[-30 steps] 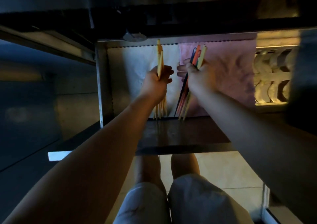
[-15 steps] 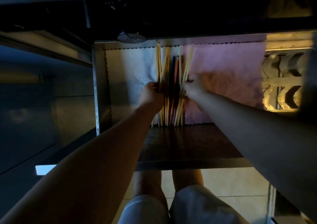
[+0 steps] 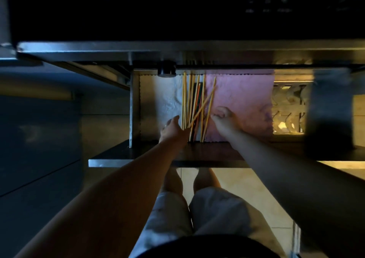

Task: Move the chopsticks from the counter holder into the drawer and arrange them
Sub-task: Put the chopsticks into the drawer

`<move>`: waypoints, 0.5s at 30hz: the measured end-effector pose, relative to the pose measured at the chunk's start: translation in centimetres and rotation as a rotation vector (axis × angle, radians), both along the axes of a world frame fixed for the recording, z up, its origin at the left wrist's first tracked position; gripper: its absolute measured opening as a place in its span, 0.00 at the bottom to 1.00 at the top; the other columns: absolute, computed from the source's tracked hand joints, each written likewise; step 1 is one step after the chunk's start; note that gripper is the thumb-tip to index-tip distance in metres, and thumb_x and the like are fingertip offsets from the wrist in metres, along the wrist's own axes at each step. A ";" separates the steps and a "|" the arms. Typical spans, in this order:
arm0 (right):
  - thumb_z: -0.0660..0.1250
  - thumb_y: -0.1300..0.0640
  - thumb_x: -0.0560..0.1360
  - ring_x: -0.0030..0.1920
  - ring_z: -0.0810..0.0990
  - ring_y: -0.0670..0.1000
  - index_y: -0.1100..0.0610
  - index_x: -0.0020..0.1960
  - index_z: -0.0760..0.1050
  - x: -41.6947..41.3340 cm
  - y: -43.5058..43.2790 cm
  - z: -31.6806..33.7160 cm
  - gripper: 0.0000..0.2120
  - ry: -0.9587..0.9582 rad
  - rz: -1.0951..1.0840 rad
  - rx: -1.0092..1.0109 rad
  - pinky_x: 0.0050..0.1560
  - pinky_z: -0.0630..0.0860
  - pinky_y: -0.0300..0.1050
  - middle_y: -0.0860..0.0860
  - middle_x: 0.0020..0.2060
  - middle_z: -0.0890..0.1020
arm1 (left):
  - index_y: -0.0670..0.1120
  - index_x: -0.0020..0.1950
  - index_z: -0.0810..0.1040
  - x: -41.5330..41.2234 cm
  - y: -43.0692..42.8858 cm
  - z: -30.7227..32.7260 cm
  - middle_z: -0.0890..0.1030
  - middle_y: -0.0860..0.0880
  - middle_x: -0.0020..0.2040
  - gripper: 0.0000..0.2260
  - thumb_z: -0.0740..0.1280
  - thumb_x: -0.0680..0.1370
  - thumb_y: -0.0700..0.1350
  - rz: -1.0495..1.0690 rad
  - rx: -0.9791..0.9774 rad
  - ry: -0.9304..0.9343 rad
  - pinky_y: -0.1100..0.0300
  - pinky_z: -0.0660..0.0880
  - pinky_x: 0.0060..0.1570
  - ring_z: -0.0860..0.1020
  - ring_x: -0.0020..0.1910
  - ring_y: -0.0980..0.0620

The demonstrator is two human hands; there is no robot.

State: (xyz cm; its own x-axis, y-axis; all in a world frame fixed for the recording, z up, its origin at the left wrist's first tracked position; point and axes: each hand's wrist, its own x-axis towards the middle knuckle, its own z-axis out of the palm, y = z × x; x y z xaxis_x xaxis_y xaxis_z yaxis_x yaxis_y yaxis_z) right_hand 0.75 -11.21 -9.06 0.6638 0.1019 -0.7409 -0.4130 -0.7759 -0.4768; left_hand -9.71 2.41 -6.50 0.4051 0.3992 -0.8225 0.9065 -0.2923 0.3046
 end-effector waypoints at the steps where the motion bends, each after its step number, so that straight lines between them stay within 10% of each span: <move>1: 0.67 0.51 0.75 0.57 0.79 0.56 0.54 0.63 0.75 -0.1 -0.1 1.4 0.18 0.006 0.009 0.008 0.51 0.71 0.40 0.55 0.58 0.80 | 0.52 0.77 0.58 -0.2 -0.2 1.2 0.65 0.46 0.75 0.32 0.64 0.76 0.56 -0.022 0.023 -0.002 0.44 0.68 0.66 0.66 0.71 0.41; 9: 0.62 0.50 0.78 0.49 0.79 0.49 0.48 0.70 0.66 -0.7 -1.9 11.4 0.22 -0.047 0.272 0.077 0.41 0.69 0.35 0.53 0.64 0.76 | 0.57 0.77 0.56 -2.3 -0.7 10.1 0.58 0.50 0.78 0.29 0.58 0.78 0.61 -0.105 0.171 -0.079 0.40 0.62 0.69 0.58 0.75 0.41; 15: 0.60 0.42 0.76 0.65 0.72 0.56 0.43 0.73 0.58 0.1 -2.5 18.5 0.27 -0.268 0.685 0.031 0.64 0.69 0.54 0.50 0.70 0.70 | 0.62 0.76 0.51 -4.9 -1.1 15.4 0.52 0.52 0.79 0.30 0.48 0.75 0.70 -0.161 0.363 -0.204 0.41 0.48 0.72 0.47 0.78 0.46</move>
